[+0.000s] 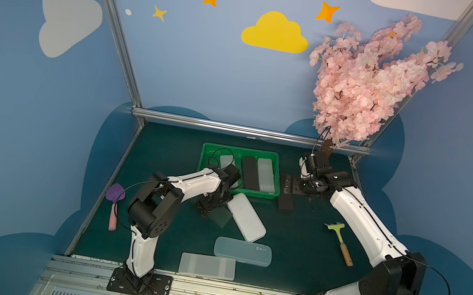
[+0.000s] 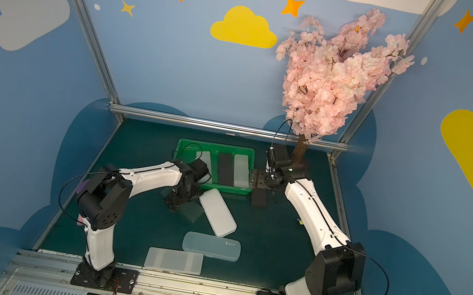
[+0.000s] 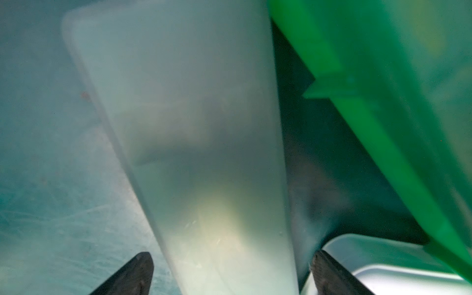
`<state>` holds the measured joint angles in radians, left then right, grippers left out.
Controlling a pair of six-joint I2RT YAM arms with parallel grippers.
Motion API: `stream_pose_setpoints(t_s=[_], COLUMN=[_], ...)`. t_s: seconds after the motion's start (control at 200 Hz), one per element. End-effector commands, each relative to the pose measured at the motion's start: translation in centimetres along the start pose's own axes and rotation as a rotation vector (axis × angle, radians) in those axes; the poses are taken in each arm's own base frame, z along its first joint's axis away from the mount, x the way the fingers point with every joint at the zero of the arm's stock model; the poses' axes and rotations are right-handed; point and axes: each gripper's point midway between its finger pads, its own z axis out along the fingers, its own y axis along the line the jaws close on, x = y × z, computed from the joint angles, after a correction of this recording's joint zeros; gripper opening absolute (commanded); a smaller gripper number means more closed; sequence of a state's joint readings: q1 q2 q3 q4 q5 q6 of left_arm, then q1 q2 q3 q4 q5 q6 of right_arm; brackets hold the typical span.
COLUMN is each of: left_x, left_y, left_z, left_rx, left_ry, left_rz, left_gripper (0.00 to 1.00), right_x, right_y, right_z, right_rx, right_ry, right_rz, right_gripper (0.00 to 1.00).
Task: Put the pencil case into the storage box
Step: Pick up the pencil case from the center of the board, then place the pencil case at the storage box.
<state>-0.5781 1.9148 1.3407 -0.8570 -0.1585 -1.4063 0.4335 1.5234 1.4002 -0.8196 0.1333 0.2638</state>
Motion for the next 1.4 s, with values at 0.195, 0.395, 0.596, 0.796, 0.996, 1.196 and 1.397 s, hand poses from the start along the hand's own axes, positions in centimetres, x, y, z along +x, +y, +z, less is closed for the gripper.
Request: stream_pose_setpoints(t_s=[0.195,0.395,0.596,0.796,0.996,1.196,1.397], left_x=[0.1,0.2,-0.1,-1.0,-2.3,-6.6,-9.2], left_y=[1.9,3.9,5.1,7.7,13.3,12.2,4.5], left_z=[2.0,2.5,1.7,-1.2,-7.2,-14.2,-18.0], left_rx=[-0.04,-0.031,-0.018,-0.005,0.012,0.215,0.297], left_ry=[0.018,0.022,-0.004,-0.045,-0.089,-0.242,-0.245], left_rz=[0.023,0.027,0.054,0.102,0.107,0.237,0.464], left_gripper=[0.97,0.9,0.69,0.59,0.59,0.58,0.58], right_x=[0.4,1.2,1.7,1.7,0.9,0.6,0.9], right_y=[-0.3,-0.3,0.4,1.0,1.0,1.6,2.2], right_z=[-0.6,-0.1,0.3,0.3,0.3,0.7,1.6], right_rx=[-0.004,-0.006,-0.041,-0.06,-0.055,-0.071,-0.082], right_ry=[-0.008,0.02,0.068,0.103,0.087,0.089,0.115], right_rz=[0.002,0.021,0.002,0.011,0.018,0.034,0.032], right_gripper=[0.98,0.98,0.98,0.97,0.97,0.96,0.95])
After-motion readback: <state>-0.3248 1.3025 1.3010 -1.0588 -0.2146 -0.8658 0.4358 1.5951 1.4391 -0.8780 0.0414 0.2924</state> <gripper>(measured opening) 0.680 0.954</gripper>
